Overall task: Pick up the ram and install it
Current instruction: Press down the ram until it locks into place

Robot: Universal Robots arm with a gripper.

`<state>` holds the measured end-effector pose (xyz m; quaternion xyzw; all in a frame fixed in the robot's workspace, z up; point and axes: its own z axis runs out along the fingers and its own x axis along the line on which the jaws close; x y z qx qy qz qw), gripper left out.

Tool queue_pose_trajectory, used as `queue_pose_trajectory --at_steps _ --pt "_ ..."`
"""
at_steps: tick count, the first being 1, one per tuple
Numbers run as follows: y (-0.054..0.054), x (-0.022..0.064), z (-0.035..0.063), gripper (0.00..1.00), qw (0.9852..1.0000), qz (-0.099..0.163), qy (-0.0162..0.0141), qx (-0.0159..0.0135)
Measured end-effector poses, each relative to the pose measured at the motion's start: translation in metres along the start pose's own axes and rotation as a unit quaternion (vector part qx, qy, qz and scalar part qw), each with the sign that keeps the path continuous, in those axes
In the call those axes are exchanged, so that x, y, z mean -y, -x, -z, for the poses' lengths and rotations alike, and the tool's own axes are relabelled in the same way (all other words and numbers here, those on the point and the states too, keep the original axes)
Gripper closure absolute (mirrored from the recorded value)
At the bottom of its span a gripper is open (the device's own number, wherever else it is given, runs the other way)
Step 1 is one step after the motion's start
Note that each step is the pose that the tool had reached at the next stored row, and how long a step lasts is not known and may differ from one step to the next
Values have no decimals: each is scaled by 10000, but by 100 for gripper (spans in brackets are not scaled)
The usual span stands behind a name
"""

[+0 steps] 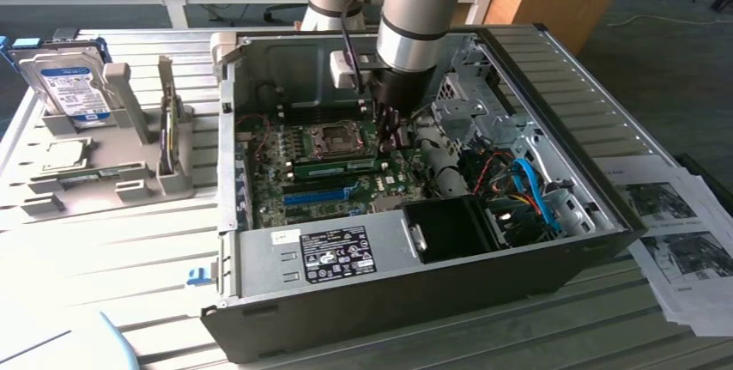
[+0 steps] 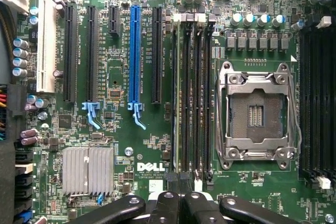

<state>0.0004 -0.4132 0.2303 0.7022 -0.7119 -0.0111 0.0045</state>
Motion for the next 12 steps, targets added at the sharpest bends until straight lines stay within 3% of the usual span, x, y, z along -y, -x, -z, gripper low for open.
queue_pose_trajectory --at_steps 12 --pt "17 0 -26 91 10000 0 0 0"
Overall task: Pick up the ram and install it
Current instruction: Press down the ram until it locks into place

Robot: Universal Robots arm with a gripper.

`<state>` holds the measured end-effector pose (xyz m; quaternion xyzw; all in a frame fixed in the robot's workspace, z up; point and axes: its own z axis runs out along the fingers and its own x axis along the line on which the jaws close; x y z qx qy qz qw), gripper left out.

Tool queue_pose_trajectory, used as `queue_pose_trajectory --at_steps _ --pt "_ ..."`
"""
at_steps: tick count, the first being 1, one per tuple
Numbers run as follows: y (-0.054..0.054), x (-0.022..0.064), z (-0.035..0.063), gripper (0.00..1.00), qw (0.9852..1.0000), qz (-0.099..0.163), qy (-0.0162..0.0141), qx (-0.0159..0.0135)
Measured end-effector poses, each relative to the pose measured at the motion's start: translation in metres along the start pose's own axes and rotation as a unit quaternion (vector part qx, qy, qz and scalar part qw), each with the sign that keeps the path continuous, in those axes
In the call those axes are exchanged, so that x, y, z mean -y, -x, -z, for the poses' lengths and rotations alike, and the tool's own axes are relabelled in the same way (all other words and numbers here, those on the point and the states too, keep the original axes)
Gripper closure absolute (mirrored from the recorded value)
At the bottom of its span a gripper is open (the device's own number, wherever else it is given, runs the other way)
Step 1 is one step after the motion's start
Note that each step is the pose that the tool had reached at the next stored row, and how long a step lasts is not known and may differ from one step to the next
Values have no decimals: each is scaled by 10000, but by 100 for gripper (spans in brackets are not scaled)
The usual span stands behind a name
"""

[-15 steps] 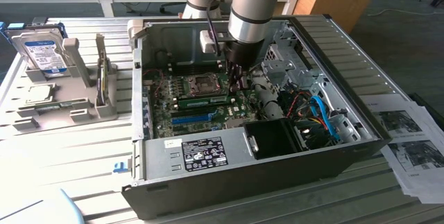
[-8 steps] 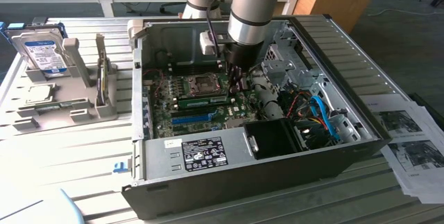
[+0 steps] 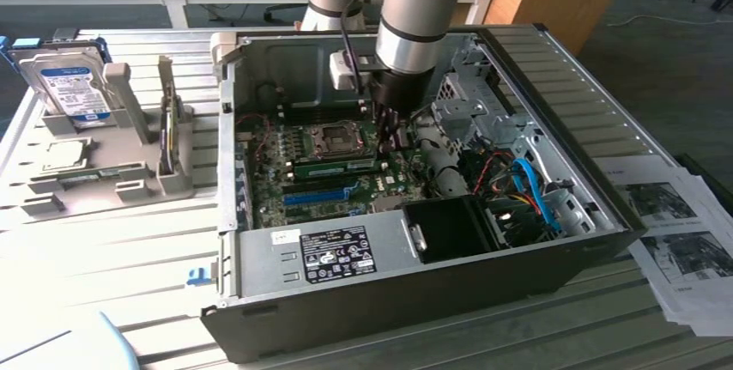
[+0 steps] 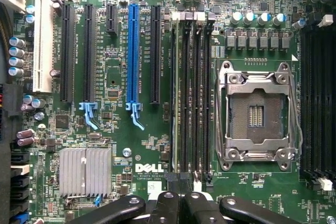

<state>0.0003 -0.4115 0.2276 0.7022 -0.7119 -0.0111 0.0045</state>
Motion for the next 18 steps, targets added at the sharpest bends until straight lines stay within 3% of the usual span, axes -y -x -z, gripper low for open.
queue_pose_trajectory --at_steps 18 --pt "2 0 -21 91 10000 0 0 0"
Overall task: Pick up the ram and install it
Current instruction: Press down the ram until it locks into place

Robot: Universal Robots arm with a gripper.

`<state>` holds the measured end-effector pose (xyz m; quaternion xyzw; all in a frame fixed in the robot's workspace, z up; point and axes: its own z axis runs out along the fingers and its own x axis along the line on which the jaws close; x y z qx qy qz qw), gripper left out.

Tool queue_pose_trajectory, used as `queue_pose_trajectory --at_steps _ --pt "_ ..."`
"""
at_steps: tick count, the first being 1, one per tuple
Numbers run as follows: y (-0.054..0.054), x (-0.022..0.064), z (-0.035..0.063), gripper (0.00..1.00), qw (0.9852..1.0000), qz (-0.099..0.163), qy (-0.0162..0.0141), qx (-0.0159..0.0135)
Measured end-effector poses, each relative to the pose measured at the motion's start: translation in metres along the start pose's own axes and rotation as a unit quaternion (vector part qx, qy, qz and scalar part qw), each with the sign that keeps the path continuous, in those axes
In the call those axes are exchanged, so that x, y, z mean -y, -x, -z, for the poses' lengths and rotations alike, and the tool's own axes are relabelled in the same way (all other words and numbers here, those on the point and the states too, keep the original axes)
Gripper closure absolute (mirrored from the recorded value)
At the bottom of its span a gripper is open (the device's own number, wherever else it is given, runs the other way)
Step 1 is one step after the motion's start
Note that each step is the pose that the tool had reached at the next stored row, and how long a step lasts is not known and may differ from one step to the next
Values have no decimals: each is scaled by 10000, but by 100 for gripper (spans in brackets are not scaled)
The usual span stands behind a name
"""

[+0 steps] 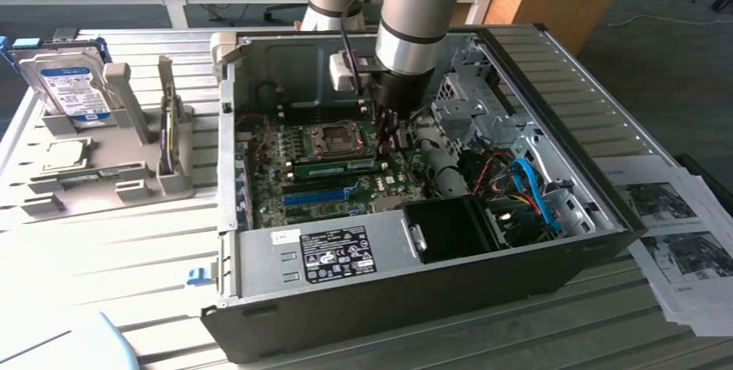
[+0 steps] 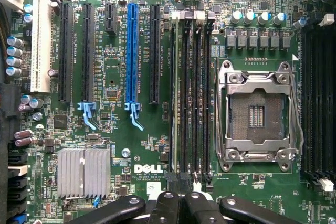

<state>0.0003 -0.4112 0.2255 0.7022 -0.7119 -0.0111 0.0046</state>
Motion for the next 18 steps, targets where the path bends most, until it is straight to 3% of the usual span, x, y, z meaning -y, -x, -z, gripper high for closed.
queue_pose_trajectory --at_steps 18 --pt "-2 0 -17 91 10000 0 0 -1"
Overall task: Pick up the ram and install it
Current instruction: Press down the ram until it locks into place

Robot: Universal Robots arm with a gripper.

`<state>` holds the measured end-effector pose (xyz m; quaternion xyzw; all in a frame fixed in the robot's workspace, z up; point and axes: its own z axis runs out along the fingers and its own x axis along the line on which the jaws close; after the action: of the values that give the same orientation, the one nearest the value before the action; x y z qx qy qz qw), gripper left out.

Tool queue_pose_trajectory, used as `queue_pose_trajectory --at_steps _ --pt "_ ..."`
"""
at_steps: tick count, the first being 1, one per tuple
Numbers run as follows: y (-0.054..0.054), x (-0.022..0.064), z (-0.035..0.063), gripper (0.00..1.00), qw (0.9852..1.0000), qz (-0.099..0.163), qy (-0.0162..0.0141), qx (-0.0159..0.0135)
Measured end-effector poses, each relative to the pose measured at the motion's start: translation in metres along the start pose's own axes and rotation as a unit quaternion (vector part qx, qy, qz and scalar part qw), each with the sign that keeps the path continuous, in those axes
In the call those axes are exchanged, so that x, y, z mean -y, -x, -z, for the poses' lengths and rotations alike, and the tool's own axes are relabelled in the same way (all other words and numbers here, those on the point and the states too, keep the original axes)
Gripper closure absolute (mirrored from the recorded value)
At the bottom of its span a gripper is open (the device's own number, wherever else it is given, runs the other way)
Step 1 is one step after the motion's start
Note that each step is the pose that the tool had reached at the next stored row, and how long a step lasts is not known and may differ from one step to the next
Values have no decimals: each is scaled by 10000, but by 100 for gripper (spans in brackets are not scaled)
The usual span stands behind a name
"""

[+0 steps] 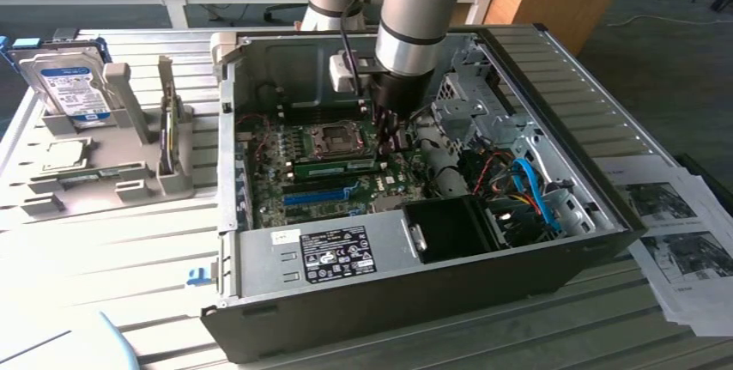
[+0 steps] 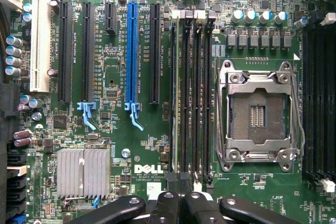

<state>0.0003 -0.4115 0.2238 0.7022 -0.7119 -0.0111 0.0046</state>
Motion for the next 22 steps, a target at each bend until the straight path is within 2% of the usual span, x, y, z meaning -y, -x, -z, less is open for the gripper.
queue_pose_trajectory --at_steps 22 --pt "-6 1 -16 91 10000 0 0 0"
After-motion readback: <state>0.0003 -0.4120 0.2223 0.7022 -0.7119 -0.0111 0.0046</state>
